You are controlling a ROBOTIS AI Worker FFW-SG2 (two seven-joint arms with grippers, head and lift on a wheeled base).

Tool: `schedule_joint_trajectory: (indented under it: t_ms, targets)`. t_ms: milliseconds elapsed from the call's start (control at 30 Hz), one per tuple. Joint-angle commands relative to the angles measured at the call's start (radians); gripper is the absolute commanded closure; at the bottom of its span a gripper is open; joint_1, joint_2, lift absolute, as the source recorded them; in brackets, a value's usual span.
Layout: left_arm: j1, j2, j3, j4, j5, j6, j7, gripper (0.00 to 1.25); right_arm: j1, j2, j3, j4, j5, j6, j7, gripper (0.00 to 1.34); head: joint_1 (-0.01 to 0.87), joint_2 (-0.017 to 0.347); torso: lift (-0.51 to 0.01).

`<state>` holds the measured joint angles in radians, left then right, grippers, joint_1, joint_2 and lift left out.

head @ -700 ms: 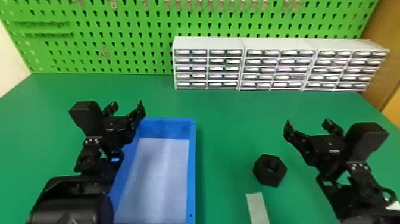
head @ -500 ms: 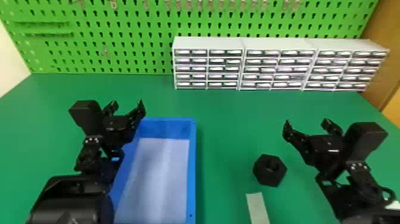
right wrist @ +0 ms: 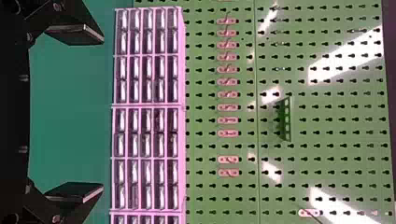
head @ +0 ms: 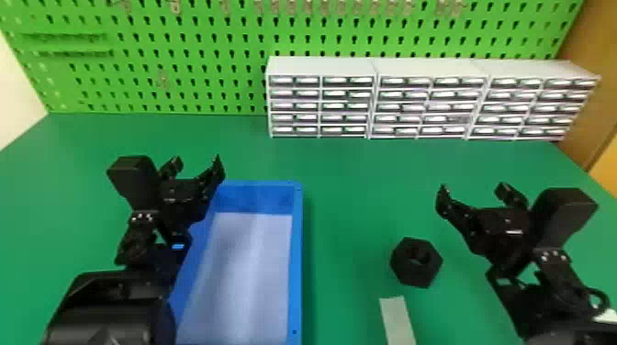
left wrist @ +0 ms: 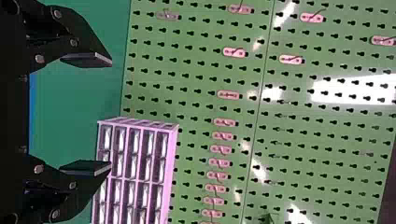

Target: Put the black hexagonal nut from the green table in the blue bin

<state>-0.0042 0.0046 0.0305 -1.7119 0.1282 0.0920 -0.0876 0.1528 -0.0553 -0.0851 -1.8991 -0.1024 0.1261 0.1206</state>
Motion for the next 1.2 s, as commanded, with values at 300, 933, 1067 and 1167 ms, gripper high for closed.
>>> schedule_joint_trajectory:
  t_ms: [300,933,1067,1167]
  targets:
    - [0.001,0.000,0.003,0.000,-0.001,0.000,0.000,0.47,-0.061,0.012,-0.033,-0.023,-0.019,0.124,-0.001,0.18,0.686,0.051,-0.097]
    - [0.001,0.000,0.000,0.000,-0.002,0.000,0.000,0.47,-0.246,-0.017,-0.104,-0.114,-0.143,0.721,-0.001,0.18,0.686,0.051,-0.097]
    - [0.000,0.000,-0.001,0.000,-0.004,0.000,0.000,0.47,-0.300,-0.018,-0.114,-0.123,-0.161,0.846,-0.001,0.18,0.686,0.051,-0.097]
    - [-0.002,0.000,-0.001,0.000,-0.009,0.000,0.000,0.47,-0.335,-0.021,-0.119,-0.123,-0.171,0.908,-0.001,0.18,0.686,0.051,-0.097]
